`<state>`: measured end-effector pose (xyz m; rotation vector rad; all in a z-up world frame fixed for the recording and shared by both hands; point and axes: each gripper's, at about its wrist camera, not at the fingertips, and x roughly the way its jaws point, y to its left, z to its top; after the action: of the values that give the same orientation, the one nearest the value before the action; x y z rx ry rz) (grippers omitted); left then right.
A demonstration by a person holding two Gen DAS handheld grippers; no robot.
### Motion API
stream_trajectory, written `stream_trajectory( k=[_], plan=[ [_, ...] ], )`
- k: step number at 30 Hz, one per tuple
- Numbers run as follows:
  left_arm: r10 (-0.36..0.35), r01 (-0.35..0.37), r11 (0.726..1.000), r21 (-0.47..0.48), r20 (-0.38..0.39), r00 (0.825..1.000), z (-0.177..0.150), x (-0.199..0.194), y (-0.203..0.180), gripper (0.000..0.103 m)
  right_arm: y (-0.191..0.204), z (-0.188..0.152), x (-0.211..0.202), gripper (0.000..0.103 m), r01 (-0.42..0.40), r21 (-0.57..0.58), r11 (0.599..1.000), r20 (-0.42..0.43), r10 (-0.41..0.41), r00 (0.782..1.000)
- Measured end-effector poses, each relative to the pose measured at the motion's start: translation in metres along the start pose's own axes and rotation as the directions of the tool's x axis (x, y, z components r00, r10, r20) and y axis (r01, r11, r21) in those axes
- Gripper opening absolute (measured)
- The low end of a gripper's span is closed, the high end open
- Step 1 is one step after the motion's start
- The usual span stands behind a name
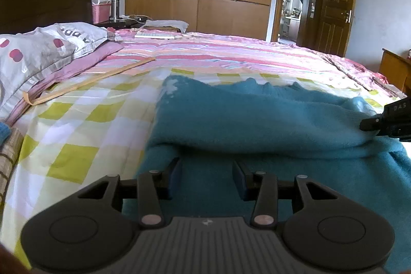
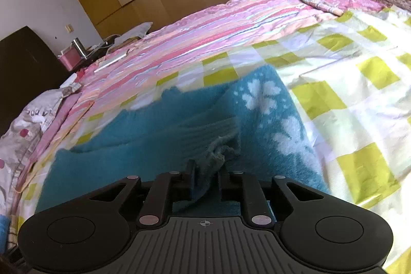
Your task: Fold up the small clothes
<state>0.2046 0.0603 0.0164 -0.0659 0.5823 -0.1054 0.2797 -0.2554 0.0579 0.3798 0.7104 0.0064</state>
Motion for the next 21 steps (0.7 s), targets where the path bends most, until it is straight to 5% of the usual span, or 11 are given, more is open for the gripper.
stream_trajectory(
  k=[11,21],
  plan=[
    [0.061,-0.063,0.998,-0.032,-0.040,0.997,-0.009,-0.026,0.024,0.048,0.013,0.006,-0.033,0.025,0.040,-0.129,0.991,0.091,-0.029,0.995],
    [0.094,-0.098,0.994,-0.037,-0.096,0.991,-0.025,-0.038,0.038,0.049,0.010,-0.007,-0.008,0.028,0.089,-0.191,0.978,0.005,-0.090,0.996]
  ],
)
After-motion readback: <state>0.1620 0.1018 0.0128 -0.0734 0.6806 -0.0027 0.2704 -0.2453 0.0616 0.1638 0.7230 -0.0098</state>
